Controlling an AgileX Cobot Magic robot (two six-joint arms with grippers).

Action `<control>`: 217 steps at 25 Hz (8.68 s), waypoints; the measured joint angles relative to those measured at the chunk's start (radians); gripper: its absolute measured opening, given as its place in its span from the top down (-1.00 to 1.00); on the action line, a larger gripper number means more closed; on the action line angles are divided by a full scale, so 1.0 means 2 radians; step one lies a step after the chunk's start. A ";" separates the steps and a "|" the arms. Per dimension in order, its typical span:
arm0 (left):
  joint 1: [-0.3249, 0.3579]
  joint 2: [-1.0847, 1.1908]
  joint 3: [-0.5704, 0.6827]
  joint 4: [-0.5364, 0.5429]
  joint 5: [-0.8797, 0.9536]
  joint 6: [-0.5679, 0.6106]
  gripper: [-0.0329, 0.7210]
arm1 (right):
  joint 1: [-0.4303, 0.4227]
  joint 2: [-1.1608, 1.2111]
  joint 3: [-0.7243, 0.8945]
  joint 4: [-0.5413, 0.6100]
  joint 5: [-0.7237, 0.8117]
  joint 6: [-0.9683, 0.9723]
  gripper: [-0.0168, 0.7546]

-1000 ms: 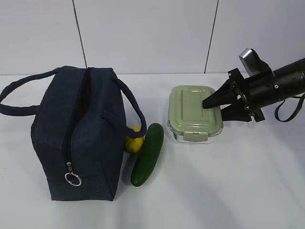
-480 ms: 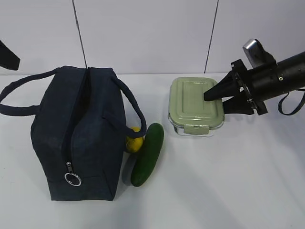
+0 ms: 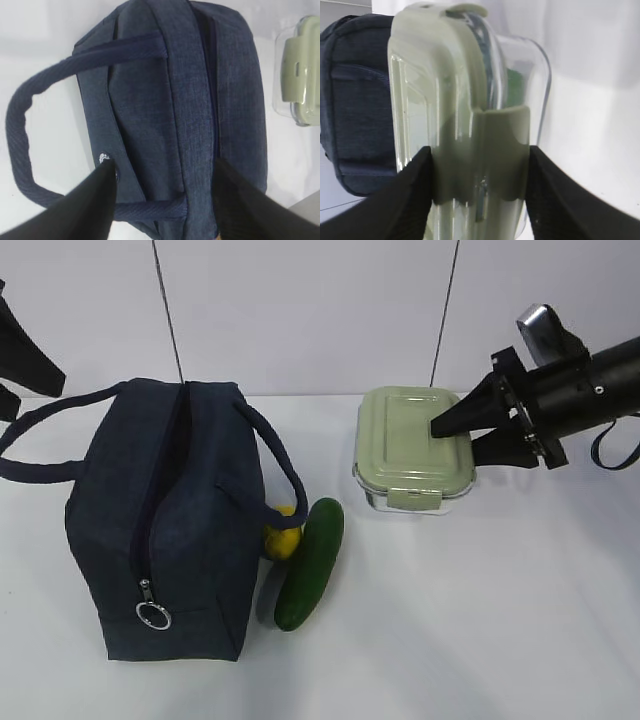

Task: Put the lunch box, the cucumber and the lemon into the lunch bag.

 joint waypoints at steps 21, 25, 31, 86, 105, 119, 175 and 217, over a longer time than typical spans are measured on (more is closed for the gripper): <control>-0.055 0.001 -0.006 0.069 0.053 -0.078 -0.25 | 0.000 -0.002 0.000 -0.002 0.004 0.000 -0.04; -0.055 0.001 -0.006 0.069 0.054 -0.084 -0.25 | 0.000 -0.002 0.000 -0.002 0.004 0.000 -0.04; -0.055 0.001 -0.006 0.069 0.032 -0.087 -0.25 | 0.000 -0.002 0.000 -0.002 0.005 0.000 -0.04; -0.111 0.074 -0.006 0.027 0.004 -0.067 0.89 | 0.000 -0.002 0.000 -0.004 0.005 0.000 -0.04; -0.111 0.069 -0.006 0.027 0.003 -0.046 0.90 | 0.000 -0.002 0.000 0.038 0.005 0.003 -0.04; -0.112 0.053 -0.006 0.033 0.017 -0.051 0.90 | 0.014 -0.002 0.000 0.050 0.005 0.033 -0.04; -0.115 0.053 -0.056 0.013 0.042 -0.051 0.91 | 0.169 -0.002 -0.102 0.045 0.012 0.158 -0.04; -0.143 0.065 -0.056 -0.009 0.043 -0.048 0.91 | 0.219 0.036 -0.103 -0.009 -0.036 0.195 -0.04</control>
